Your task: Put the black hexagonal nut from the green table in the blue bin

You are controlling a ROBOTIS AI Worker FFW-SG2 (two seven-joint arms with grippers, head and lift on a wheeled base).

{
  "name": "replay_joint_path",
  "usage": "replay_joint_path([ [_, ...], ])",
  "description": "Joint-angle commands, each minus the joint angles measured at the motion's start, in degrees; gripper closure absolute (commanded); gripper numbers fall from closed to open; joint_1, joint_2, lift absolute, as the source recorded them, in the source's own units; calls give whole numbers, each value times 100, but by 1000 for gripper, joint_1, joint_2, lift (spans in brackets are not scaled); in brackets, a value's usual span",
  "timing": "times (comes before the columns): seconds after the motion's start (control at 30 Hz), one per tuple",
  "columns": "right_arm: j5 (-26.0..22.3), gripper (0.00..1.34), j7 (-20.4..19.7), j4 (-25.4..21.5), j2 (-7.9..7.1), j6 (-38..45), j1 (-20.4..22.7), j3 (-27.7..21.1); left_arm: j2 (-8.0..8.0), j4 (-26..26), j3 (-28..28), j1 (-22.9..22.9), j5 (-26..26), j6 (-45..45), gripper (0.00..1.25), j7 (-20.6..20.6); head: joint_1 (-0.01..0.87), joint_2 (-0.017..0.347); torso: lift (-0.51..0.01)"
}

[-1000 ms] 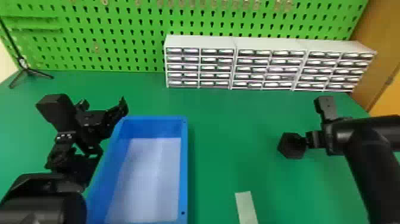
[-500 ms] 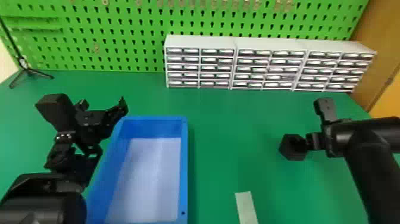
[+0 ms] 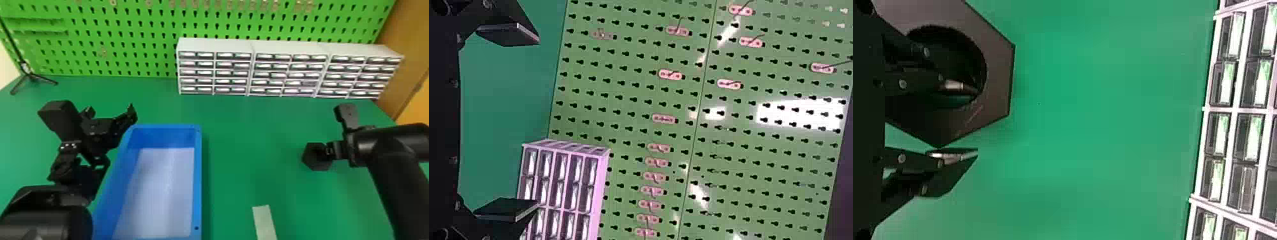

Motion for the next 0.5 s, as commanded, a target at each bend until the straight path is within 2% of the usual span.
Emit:
replay_joint_path([
  [0.0,28,891,2,-1,0,-8,1,62,-1,0,0,0,-3,2,131,0,692,8,-97],
  [0.27,28,1029,2,-1,0,-105,10,123,-1,0,0,9,-3,2,131,-9,692,8,-97],
  [0.47,46,1042,2,-1,0,-228,36,176,7,0,9,18,6,2,131,-9,692,8,-97],
])
